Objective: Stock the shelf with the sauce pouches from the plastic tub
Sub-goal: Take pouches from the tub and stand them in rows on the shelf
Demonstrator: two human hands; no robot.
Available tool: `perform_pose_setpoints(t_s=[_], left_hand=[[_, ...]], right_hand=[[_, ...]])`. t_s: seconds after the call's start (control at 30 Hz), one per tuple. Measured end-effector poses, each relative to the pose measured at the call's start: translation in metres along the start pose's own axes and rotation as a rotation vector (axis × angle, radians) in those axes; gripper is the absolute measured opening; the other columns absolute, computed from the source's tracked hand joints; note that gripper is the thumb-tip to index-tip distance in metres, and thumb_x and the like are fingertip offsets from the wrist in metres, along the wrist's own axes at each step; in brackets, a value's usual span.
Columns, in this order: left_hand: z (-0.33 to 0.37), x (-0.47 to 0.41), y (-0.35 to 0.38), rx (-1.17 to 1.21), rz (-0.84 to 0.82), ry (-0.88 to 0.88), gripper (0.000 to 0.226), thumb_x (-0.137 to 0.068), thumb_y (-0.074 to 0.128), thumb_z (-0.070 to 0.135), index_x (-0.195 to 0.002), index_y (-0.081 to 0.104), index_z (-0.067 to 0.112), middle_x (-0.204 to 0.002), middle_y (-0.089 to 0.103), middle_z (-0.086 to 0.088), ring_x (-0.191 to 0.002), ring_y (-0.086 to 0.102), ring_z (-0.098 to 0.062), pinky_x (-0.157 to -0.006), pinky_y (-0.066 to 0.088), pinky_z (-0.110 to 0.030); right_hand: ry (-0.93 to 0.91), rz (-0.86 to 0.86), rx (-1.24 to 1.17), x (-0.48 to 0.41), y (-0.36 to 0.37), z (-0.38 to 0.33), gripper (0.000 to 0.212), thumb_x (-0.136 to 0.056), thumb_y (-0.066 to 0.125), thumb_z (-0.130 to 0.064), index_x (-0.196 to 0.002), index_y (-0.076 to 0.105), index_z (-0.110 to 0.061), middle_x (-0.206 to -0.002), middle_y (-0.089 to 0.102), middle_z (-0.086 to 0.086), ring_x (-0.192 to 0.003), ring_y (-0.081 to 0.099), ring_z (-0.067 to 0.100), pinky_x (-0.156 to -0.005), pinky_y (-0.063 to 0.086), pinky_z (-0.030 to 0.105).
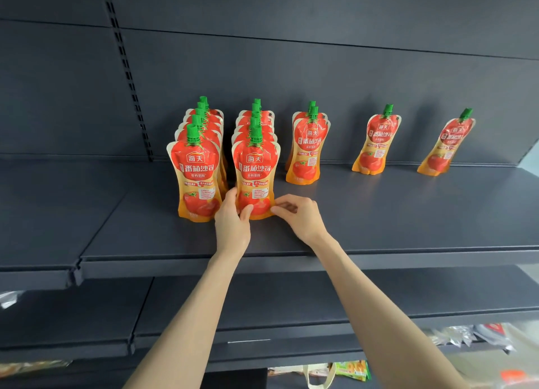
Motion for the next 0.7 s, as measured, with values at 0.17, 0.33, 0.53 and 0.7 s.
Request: perform_pose_setpoints(t_s=[0.17,0.33,0.53,0.7], left_hand=[[0.001,0.004,-0.001,-0.051,0.001,0.0,0.05,-0.091,0.058,0.018,-0.136,0.042,0.006,-0.135,0.052,-0.012,-0.126,0.048,-0.027,-0.104,0.042,-0.046],[0.007,0.027,-0.014,-0.069,0.06,0.058,0.045,-0.09,0.06,0.019,-0.132,0.047,0.009,-0.131,0.053,-0.011,-0.121,0.051,-0.026,-0.097,0.048,-0.048],[0.048,0.072,-0.007,-0.055,-0.079,0.279,0.031,-0.089,0.061,0.016,-0.12,0.058,0.01,-0.121,0.061,-0.005,-0.113,0.055,-0.02,-0.094,0.043,-0.029],[0.081,0.137,0.041,0.032,-0.311,0.369,0.029,-0.089,0.062,0.016,-0.118,0.06,0.012,-0.114,0.063,0.004,-0.109,0.057,-0.011,-0.094,0.042,-0.027]], right_hand=[[0.038,-0.022,0.039,0.003,0.0,-0.005,0.017,-0.088,0.066,-0.018,-0.103,0.07,-0.011,-0.097,0.071,0.003,-0.085,0.061,0.01,-0.073,0.041,0.007],[0.106,0.091,0.049,0.024,-0.02,-0.016,0.027,-0.09,0.064,-0.02,-0.116,0.064,-0.011,-0.108,0.069,0.005,-0.097,0.062,0.014,-0.084,0.046,0.018],[0.12,0.343,0.086,0.092,-0.079,-0.028,0.027,-0.092,0.061,-0.023,-0.117,0.064,-0.014,-0.111,0.066,-0.004,-0.105,0.058,0.012,-0.094,0.045,0.028],[0.219,0.492,0.167,0.188,-0.129,-0.008,0.024,-0.092,0.061,-0.023,-0.115,0.064,-0.017,-0.103,0.059,-0.014,-0.099,0.056,0.009,-0.088,0.043,0.019]])
Point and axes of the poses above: each hand's wrist, its own x-axis away from the middle knuckle, its own y-axis out of the palm, z = x × y, the point moved 4 cm from there along -x, towards the middle knuckle
